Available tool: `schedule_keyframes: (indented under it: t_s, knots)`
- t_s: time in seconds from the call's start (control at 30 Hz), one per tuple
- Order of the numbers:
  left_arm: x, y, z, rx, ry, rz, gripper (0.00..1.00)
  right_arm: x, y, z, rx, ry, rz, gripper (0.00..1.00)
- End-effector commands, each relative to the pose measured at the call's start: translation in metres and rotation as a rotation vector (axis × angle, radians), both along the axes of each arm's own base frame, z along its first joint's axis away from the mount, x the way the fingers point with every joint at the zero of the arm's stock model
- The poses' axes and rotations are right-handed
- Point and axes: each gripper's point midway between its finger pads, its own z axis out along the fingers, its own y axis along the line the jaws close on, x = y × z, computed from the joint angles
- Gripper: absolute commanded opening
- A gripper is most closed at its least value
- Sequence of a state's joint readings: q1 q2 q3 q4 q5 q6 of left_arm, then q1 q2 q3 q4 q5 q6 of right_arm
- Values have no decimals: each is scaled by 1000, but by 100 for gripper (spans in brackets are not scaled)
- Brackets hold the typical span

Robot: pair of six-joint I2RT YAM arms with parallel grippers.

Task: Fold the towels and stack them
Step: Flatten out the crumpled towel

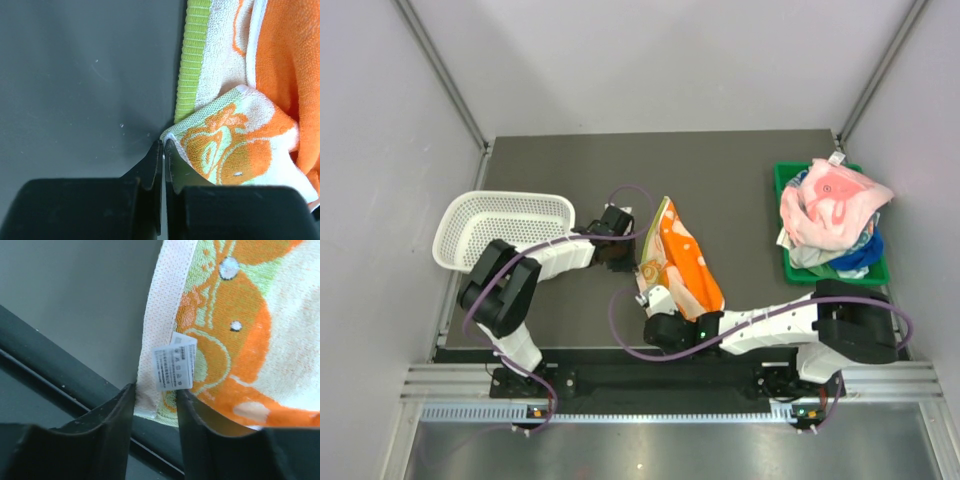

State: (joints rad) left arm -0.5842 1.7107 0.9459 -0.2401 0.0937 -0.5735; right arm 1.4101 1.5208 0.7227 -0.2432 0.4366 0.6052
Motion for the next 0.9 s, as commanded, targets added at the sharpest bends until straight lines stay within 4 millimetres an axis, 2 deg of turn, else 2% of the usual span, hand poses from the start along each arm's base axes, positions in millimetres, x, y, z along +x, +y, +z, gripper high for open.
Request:
schedule_keyframes:
  t_s: [0.0, 0.03, 0.13, 0.2, 0.23, 0.3, 0.43, 0.47, 0.53, 0.63, 0.7, 0.73, 0.77, 0.87]
  knots:
    - [-14, 10, -16, 40, 46, -9, 0, -3, -4, -1, -22, 2, -36, 33]
    - [-14, 10, -14, 40, 40, -8, 0, -2, -7, -1, -30, -4, -47, 24]
    - [-12, 11, -1, 37, 16, -2, 0, 6, -14, 9, -46, -43, -76, 8]
    - [-6, 9, 16, 17, -22, -1, 0, 12, -13, 32, -9, -83, -95, 3]
    - [-5, 8, 22, 13, -32, -1, 0, 18, -18, 42, -16, -120, -110, 0]
    - [-2, 8, 44, -3, -71, 1, 0, 27, -19, 73, 46, -159, -131, 0]
    - [1, 10, 89, -38, -158, 1, 0, 55, -40, 120, 101, -233, -203, 0]
    - [-2, 12, 104, -51, -179, 1, 0, 59, -42, 139, 144, -249, -212, 0]
    - [-2, 8, 129, -85, -220, -15, 0, 69, -49, 162, 170, -290, -222, 0]
    - [-6, 6, 180, -160, -310, -38, 0, 77, -56, 207, 227, -366, -228, 0]
    - [-10, 7, 227, -217, -400, -48, 0, 81, -62, 242, 282, -414, -239, 0]
    - [-13, 9, 241, -228, -420, -53, 0, 83, -65, 263, 300, -451, -236, 0]
    - [-16, 12, 273, -260, -483, -55, 0, 85, -71, 278, 310, -485, -235, 0]
    - [-25, 15, 324, -325, -578, -66, 0, 87, -77, 322, 391, -536, -238, 0]
